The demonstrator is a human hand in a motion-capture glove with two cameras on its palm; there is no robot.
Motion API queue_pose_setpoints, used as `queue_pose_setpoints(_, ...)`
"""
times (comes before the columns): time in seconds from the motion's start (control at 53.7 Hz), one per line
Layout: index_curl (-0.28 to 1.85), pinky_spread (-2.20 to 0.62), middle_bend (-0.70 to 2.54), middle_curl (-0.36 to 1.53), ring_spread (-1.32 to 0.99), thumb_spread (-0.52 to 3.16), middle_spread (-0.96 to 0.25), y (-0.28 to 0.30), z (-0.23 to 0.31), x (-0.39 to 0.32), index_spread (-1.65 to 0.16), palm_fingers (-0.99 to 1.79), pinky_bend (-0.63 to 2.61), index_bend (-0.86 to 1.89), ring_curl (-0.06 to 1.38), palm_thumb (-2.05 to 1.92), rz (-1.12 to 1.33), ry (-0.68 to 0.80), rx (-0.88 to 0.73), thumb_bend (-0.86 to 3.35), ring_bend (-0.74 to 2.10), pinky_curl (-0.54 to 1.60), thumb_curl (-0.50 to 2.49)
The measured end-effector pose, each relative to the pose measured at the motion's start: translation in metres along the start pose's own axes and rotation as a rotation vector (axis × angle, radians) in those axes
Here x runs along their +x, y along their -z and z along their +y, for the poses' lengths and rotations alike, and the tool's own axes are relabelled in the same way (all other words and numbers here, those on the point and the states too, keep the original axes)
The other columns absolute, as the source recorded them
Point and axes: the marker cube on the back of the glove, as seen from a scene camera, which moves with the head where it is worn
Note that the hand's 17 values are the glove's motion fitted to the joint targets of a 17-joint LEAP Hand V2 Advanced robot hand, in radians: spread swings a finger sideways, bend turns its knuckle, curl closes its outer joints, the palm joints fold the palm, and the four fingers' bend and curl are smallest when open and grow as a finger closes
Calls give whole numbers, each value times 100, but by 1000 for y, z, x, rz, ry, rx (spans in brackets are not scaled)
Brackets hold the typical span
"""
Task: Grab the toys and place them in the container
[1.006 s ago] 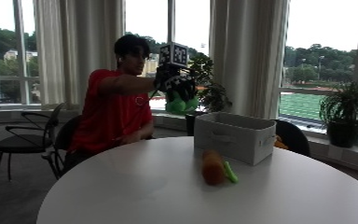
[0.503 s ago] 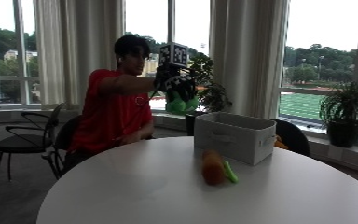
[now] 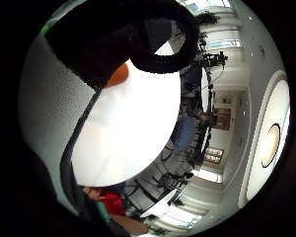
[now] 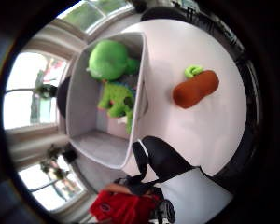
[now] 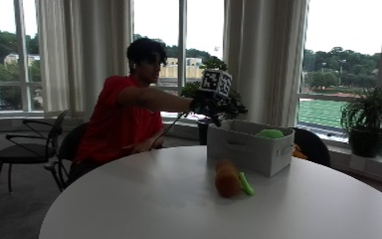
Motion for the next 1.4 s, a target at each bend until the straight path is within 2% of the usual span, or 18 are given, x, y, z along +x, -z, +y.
queue_pose_setpoints(0.298,14,11,11,26,-1,103,-7,-87,-26,47,-33,-32,127,5,22,2,-92,-78,-123,-3,21,34,37)
queue_pose_setpoints(0.652,11,12,10,22,0,94,-6,-148,-58,25,-34,-30,133,7,23,-4,-208,-113,-229,-6,16,35,33)
queue_pose_setpoints(0.894,12,10,9,19,4,91,-2,-171,-72,18,-35,-30,150,9,21,-7,-207,-137,-317,-7,14,39,30)
queue_pose_setpoints(1.062,20,8,7,17,7,91,0,-181,-73,14,-38,-25,151,28,13,-7,-213,-124,-354,-7,5,39,28)
queue_pose_setpoints(1.081,19,9,9,17,7,91,0,-181,-73,14,-37,-29,153,19,14,-7,-212,-121,-356,-7,9,39,28)
queue_pose_setpoints(1.118,24,7,7,16,7,91,0,-181,-73,14,-39,-24,151,33,11,-6,-205,-113,-359,-6,5,38,28)
queue_pose_setpoints(1.248,30,5,9,15,9,93,0,-179,-78,10,-39,-24,148,41,7,-3,-169,-97,-377,-5,7,37,28)
queue_pose_setpoints(1.397,36,1,9,14,10,103,2,-181,-83,-6,-40,-13,145,55,5,8,-165,-172,-367,2,12,36,32)
